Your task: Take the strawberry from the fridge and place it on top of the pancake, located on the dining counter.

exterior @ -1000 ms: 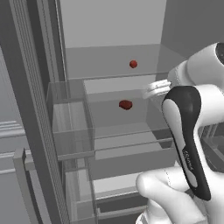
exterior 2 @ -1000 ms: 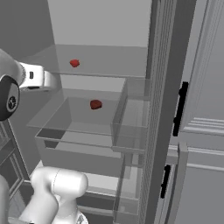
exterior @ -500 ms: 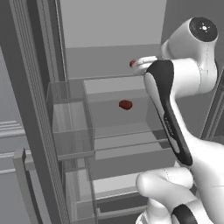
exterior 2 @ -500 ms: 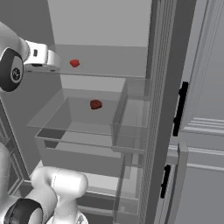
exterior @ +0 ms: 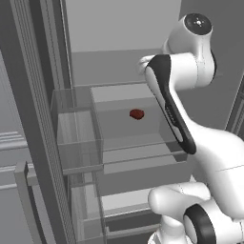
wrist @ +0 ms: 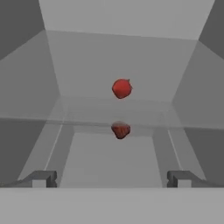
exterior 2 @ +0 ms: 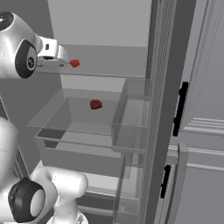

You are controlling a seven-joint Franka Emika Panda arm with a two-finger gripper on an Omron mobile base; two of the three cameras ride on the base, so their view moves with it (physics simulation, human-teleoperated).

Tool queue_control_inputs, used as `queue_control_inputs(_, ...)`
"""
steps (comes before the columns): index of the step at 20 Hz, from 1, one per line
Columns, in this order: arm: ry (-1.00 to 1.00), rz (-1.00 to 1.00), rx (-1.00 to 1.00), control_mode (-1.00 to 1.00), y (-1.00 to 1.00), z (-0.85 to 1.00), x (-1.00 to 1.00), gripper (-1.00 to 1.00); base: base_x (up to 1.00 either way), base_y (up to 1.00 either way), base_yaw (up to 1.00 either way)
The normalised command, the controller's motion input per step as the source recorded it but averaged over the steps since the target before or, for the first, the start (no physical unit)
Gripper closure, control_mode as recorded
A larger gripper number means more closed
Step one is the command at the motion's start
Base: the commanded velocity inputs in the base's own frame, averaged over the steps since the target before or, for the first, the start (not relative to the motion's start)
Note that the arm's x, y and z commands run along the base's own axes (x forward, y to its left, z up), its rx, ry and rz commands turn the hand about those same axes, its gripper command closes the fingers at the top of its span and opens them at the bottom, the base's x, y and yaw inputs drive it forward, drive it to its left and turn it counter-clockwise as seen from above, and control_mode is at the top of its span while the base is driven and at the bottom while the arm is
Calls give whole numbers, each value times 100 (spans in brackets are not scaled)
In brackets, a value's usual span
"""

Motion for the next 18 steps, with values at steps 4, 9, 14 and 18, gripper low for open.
queue_control_inputs(4, 0, 0, 0, -100, 0, -27, 69, -100, 0, 0, 0)
queue_control_inputs(9, 0, 0, 0, -100, 0, -26, 66, -100, 0, 0, 0)
queue_control_inputs(14, 0, 0, 0, -100, -1, -14, 66, -100, 0, 0, 0)
queue_control_inputs(18, 0, 0, 0, -100, -2, -2, 65, -100, 0, 0, 0)
